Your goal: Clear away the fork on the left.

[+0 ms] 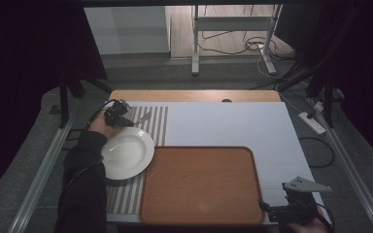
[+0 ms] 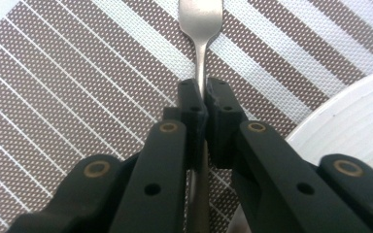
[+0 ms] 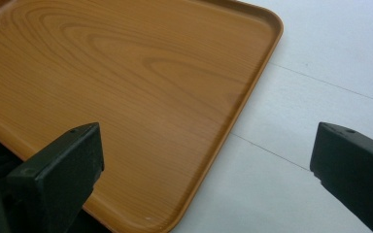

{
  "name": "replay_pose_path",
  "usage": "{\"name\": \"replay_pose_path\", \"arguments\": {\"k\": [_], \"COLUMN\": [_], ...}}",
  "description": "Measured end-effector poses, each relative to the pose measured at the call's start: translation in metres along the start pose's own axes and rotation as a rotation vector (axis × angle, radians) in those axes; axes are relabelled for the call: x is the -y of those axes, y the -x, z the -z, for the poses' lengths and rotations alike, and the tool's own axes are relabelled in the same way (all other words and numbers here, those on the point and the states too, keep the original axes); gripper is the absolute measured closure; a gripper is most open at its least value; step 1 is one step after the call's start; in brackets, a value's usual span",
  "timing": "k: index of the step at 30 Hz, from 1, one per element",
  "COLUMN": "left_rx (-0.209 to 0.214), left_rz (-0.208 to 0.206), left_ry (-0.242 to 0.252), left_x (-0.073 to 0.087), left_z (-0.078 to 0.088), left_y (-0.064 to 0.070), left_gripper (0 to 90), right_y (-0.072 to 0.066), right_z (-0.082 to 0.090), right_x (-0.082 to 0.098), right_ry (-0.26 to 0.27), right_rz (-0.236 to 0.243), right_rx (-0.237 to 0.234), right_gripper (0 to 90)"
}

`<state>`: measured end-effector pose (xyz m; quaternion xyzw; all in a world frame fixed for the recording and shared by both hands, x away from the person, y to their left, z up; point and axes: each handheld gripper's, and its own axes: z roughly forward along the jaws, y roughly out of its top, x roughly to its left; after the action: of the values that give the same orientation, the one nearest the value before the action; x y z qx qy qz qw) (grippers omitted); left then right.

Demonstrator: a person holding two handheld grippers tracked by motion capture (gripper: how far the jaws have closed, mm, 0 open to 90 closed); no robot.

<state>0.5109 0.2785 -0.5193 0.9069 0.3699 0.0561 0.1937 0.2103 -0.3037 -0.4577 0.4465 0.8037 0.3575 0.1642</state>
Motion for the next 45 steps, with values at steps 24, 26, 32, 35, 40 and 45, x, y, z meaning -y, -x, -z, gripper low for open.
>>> {"name": "replay_pose_path", "arguments": {"k": [24, 26, 32, 35, 40, 45], "left_rx": [-0.152, -0.153, -0.109, -0.092, -0.072, -0.053], "left_rz": [0.099, 0.100, 0.125, 0.139, 0.151, 0.162], "left_ry": [-0.007, -0.008, 0.008, 0.010, 0.012, 0.026], "left_x": [0.024, 0.025, 0.027, 0.027, 0.027, 0.027], "left_z": [0.043, 0.045, 0.063, 0.069, 0.076, 0.083], "left_y": [-0.023, -0.023, -0.016, -0.010, 0.004, 0.019], "left_gripper": [86.4, 86.4, 86.3, 86.2, 86.3, 86.3], "right_y": [0.000, 0.000, 0.000, -0.001, -0.001, -0.001], "right_z": [0.000, -0.001, -0.001, -0.001, -0.001, -0.001], "right_x": [0.000, 0.000, 0.000, 0.000, -0.001, -0.001], "right_ry": [0.001, 0.001, 0.000, -0.001, -0.001, -0.001], "right_rz": [-0.002, -0.001, 0.002, 0.004, 0.004, 0.007], "right_rx": [-0.002, -0.001, 0.000, 0.002, 0.002, 0.002], "right_gripper": [0.0, 0.0, 0.0, 0.0, 0.0, 0.0]}}
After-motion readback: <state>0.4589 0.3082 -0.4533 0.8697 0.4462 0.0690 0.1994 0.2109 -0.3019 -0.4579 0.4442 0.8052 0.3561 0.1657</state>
